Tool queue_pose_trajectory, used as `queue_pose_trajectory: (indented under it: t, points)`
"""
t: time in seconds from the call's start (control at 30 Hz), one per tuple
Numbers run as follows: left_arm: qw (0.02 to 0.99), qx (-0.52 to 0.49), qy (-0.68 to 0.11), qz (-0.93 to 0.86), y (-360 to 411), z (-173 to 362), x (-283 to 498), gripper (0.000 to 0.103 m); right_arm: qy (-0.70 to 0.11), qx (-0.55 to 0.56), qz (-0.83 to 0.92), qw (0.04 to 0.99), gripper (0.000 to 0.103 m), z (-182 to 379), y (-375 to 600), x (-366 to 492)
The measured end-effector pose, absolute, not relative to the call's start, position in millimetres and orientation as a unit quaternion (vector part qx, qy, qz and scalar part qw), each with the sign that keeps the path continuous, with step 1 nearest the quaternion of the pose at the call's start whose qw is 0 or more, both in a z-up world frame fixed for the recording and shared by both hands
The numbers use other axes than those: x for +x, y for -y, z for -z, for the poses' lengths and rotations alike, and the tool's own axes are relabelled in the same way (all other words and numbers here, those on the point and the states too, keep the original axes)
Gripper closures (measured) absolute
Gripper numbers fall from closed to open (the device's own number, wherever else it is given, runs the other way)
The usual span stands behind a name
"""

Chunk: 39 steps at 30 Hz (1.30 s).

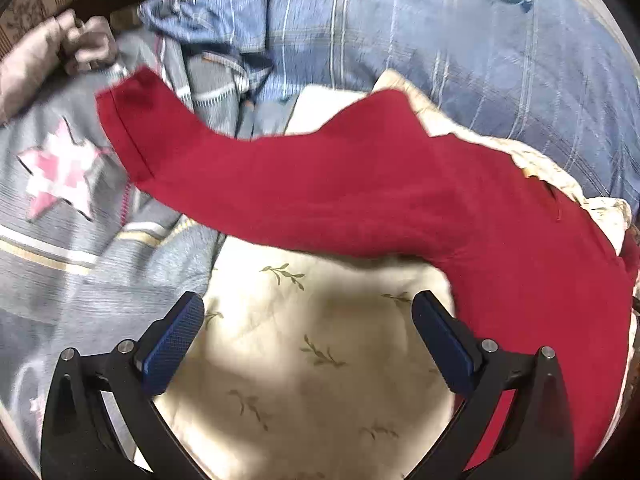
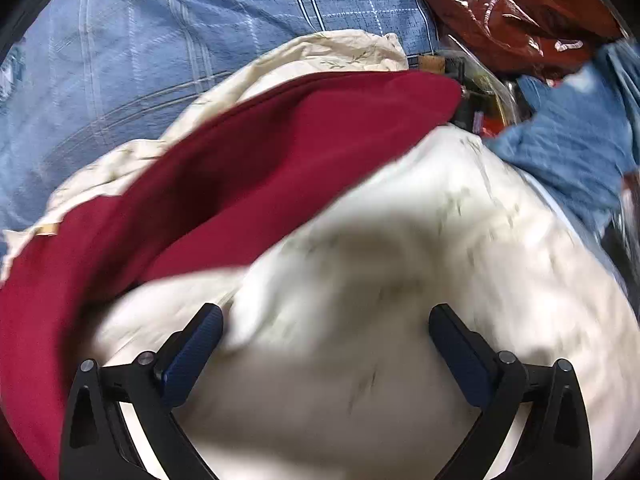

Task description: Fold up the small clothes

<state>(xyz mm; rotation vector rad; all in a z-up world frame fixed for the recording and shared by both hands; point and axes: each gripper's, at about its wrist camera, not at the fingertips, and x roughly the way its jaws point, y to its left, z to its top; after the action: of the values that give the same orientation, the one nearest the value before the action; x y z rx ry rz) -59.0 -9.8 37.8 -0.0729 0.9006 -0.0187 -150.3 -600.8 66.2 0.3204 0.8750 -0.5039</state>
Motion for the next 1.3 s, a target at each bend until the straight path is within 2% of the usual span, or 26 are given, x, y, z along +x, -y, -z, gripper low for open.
queue_pose_trajectory:
  t: [0.23, 0.47, 0.9, 1.3]
  points:
    - [0.915, -0.021, -0.401, 0.033, 30.3, -66.8, -71.2, 0.000, -0.398, 0.160, 0.131, 0.894, 0.000, -120.6, 507.5, -184.1]
    - [0.927, 0.005, -0.372, 0.042, 49.8, -81.4, -76.8, 0.000, -0.381, 0.121, 0.021, 0.916, 0.000, -152.3, 400.6, -162.1]
    - [0.932, -0.006, -0.355, 0.065, 49.8, -71.5, -43.5, 0.000, -0.378, 0.105, 0.011, 0.920, 0.000, -101.5, 325.4, -81.7]
    - [0.923, -0.031, -0.380, 0.045, 32.5, -51.1, -23.5, 0.000, -0.391, 0.076, 0.005, 0.917, 0.000, -57.9, 286.0, -41.9]
